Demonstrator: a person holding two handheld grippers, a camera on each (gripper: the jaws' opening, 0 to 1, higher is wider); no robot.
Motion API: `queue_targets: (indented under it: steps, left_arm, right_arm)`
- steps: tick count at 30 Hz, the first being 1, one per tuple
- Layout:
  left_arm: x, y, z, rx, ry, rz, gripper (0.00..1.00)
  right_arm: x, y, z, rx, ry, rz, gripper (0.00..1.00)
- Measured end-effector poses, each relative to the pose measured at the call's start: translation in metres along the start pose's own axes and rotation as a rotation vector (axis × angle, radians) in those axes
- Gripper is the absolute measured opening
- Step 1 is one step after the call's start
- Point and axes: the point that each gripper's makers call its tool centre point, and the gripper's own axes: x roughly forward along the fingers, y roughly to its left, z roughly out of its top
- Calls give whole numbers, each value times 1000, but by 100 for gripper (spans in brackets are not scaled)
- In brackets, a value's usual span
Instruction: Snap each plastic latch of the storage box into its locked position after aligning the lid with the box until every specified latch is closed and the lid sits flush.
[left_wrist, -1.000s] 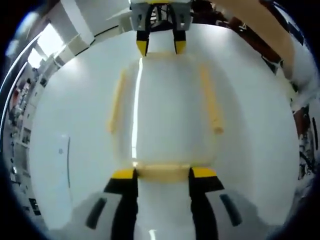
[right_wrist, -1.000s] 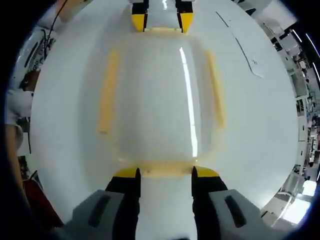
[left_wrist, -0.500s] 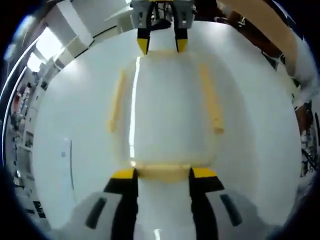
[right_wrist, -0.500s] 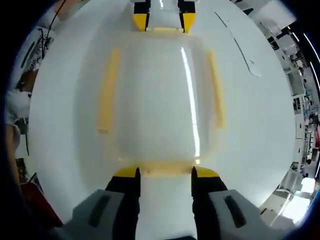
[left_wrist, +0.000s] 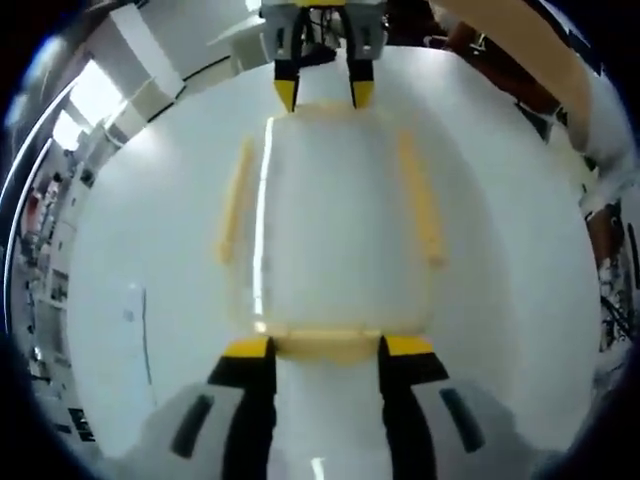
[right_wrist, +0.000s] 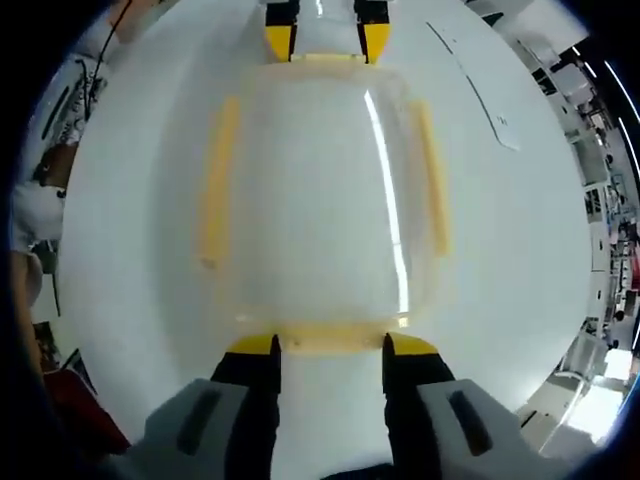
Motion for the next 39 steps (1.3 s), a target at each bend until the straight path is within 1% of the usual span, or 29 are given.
queue_targets:
  steps: [11, 19, 22, 26, 29, 30, 33, 36, 37, 39]
  left_arm:
    - [-24, -1, 8, 20, -22, 18, 39]
    - [-52, -6, 9, 28, -20, 35, 39]
    - [-64, -8, 5, 28, -15, 42, 39]
    - [-77, -11, -4, 21, -9, 48, 39]
    - [-92, -14, -21, 10, 6, 54, 39]
    - [-99, -16, -28, -1, 9, 54, 39]
    - [-111, -18, -42, -21, 11, 57, 39]
    - [-123, -20, -62, -45, 30, 63, 39]
    - [-125, -21, -67, -47, 35, 64, 39]
    - [-132, -23, -82, -66, 43, 61, 39]
  right_arm:
    - [-24, 6, 5, 10, -19, -21, 39]
    - [-46, 10, 16, 3, -47, -38, 39]
    - [-54, 12, 24, -2, -58, -38, 39]
    - [-62, 14, 38, -7, -69, -36, 39]
    - [-69, 17, 59, -12, -101, -22, 39]
    - [-71, 17, 69, -24, -113, -23, 39]
    - [-72, 18, 88, -43, -123, -22, 39]
    - [-73, 18, 112, -73, -133, -20, 39]
    - [-73, 18, 117, -78, -134, -17, 39]
    - [-72, 18, 133, -95, -138, -9, 39]
